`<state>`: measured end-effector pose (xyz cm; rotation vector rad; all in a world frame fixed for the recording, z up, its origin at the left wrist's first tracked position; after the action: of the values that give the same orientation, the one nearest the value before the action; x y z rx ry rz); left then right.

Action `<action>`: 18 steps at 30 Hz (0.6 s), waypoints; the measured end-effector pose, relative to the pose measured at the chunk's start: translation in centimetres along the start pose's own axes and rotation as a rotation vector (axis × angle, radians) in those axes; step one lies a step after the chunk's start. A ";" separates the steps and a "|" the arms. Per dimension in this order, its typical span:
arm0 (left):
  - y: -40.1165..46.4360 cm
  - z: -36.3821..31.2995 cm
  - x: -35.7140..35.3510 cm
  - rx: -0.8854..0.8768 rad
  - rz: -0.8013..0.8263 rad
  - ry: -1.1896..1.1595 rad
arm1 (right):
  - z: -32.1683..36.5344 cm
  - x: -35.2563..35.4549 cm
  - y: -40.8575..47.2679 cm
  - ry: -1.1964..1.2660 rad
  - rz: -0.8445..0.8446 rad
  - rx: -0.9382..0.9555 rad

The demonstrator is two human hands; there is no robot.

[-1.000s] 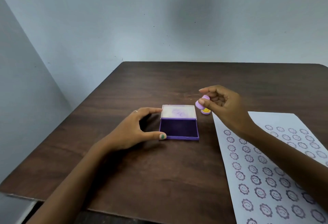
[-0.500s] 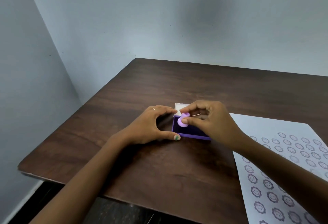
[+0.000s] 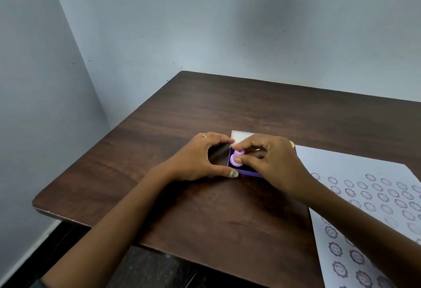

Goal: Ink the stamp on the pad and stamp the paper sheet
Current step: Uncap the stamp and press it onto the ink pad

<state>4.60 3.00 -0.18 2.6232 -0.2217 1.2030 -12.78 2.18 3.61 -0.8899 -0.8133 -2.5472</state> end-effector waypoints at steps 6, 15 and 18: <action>0.0 0.1 -0.1 -0.005 -0.003 0.006 | 0.6 -0.3 0.2 -0.150 0.067 0.058; -0.1 0.1 -0.1 -0.008 0.000 0.007 | 0.2 -0.5 0.2 -0.130 0.049 0.043; -0.1 0.0 -0.1 -0.010 0.002 0.014 | 0.0 -0.2 0.1 -0.072 0.001 0.009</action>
<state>4.55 3.07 -0.26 2.6063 -0.2275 1.2169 -12.57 2.14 3.49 -0.9843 -0.8444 -2.5209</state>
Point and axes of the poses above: each hand's wrist, its own y-axis towards the middle knuckle, its own x-axis out of the back of the hand, z = x × y, the point moved 3 cm from there along y, towards the middle knuckle, and after that the axes turned 1 degree about -z, right-handed, at the moved point
